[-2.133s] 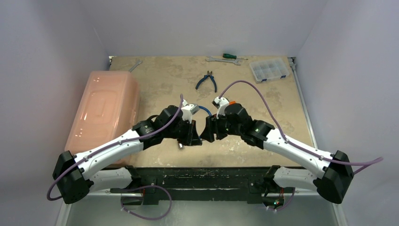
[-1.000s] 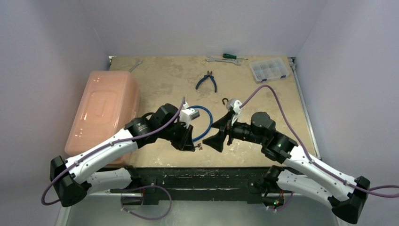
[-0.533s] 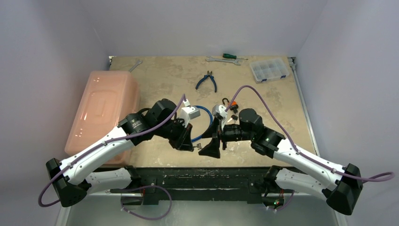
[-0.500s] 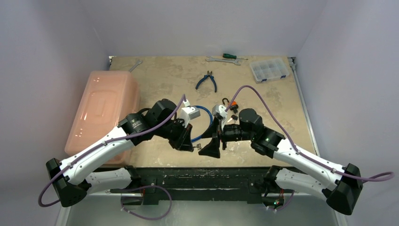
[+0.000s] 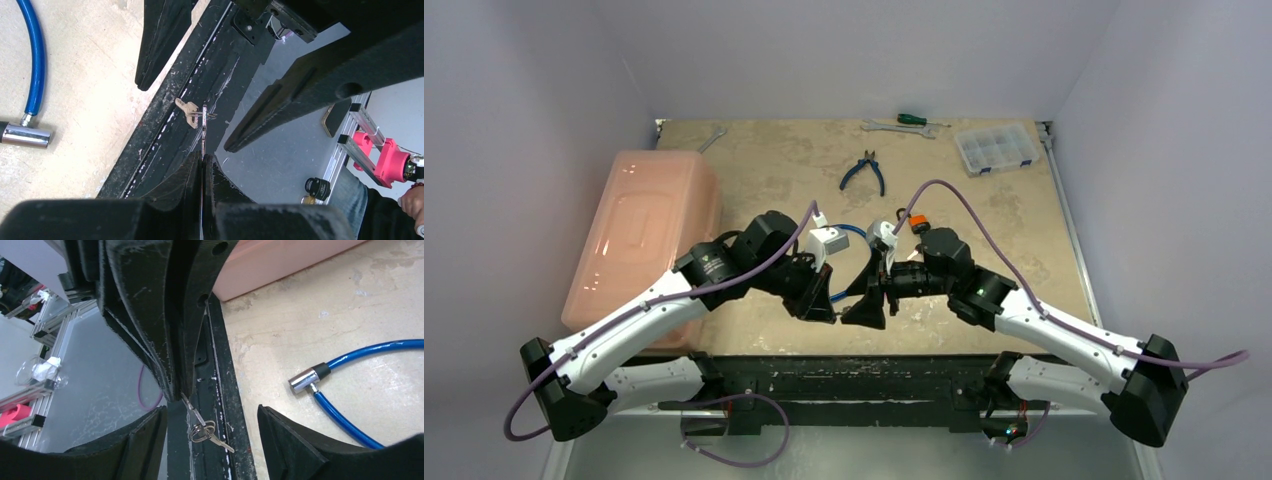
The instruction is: Unlock with the key
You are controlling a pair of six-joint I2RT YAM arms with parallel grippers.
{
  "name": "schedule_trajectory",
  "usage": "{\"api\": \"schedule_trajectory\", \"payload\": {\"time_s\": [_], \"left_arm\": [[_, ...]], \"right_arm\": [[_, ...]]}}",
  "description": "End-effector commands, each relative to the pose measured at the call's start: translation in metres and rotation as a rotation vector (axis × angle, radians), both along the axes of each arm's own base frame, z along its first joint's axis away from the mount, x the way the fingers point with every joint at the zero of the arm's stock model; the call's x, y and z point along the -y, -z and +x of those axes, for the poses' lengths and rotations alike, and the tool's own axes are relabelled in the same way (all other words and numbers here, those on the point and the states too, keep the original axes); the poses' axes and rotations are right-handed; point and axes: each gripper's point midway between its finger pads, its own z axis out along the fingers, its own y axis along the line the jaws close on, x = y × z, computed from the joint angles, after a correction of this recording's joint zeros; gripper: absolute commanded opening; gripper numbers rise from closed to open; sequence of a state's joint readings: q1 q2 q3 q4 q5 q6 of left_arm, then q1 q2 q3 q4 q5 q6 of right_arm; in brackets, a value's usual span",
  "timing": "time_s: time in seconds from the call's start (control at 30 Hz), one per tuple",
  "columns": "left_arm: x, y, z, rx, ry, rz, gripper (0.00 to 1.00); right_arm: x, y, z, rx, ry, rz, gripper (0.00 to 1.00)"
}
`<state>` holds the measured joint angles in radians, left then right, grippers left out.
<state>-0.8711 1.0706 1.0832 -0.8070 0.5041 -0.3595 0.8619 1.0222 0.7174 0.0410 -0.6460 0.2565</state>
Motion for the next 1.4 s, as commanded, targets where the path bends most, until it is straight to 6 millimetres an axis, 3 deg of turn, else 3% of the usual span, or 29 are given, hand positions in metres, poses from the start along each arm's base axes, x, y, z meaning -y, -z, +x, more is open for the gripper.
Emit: {"api": "schedule_trajectory", "payload": {"time_s": [0.0, 0.13, 0.37, 0.57, 0.77, 1.0, 1.2, 1.27, 1.37], "left_arm": [[0.005, -0.011, -0.002, 0.01, 0.009, -0.064, 0.0], [0.005, -0.008, -0.003, 0.003, 0.009, -0.062, 0.0], [0.004, -0.01, -0.004, 0.008, 0.01, -0.07, 0.0], [0.005, -0.012, -0.004, 0.008, 0.014, -0.079, 0.0], [0.006, -0.015, -0.005, 0.006, 0.019, -0.09, 0.0], [0.006, -0.016, -0.005, 0.007, 0.018, -0.091, 0.0], [0.005, -0.017, -0.006, 0.009, 0.015, -0.093, 0.0], [0.005, -0.017, -0.006, 0.012, 0.016, -0.094, 0.0], [0.005, -0.016, -0.006, 0.012, 0.017, -0.093, 0.0]], "right_arm": [[-0.005, -0.01, 0.002, 0.027, -0.01, 0.039, 0.69], [-0.005, -0.009, 0.0, 0.02, -0.023, 0.036, 0.6], [-0.002, -0.007, -0.009, 0.012, -0.067, 0.032, 0.54], [-0.002, -0.008, -0.016, 0.001, -0.106, 0.037, 0.68], [-0.004, -0.003, -0.014, -0.003, -0.105, 0.027, 0.7], [-0.004, -0.002, -0.014, -0.007, -0.11, 0.024, 0.52], [-0.003, -0.001, -0.017, -0.012, -0.119, 0.021, 0.5], [-0.003, 0.0, -0.017, -0.012, -0.121, 0.021, 0.39], [-0.003, 0.0, -0.018, -0.011, -0.128, 0.022, 0.3]]}}
